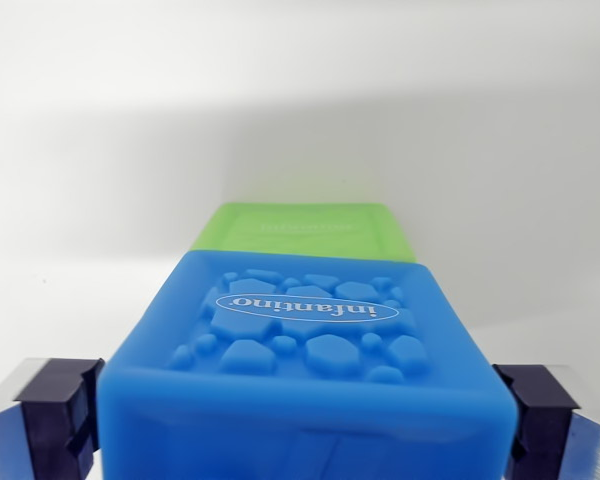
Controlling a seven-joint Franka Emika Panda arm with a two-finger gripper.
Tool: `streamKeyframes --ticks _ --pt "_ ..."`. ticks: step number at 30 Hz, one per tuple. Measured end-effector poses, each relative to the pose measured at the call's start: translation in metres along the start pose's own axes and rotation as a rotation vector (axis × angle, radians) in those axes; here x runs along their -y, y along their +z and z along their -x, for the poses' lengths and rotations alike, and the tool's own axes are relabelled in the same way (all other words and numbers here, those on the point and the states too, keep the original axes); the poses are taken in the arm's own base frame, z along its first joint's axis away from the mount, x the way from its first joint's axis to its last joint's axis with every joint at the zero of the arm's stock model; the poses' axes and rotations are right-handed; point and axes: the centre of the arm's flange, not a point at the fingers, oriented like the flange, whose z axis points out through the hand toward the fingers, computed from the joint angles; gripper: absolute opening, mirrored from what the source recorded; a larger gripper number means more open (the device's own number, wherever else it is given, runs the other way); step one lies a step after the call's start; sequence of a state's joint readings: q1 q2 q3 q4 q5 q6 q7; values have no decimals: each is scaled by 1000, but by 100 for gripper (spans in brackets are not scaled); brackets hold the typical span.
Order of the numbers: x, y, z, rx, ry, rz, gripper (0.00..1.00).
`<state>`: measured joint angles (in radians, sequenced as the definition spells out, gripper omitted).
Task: Stack cube
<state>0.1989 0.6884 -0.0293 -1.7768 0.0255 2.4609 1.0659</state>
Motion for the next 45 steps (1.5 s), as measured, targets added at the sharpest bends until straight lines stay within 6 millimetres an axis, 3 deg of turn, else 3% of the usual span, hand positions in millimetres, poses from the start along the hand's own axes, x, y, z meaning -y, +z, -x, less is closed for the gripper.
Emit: streamKeyframes --ticks 23,45 --pt "0 -3 0 0 0 -1 100" --pt "1 -62 -1 1 1 -6 100"
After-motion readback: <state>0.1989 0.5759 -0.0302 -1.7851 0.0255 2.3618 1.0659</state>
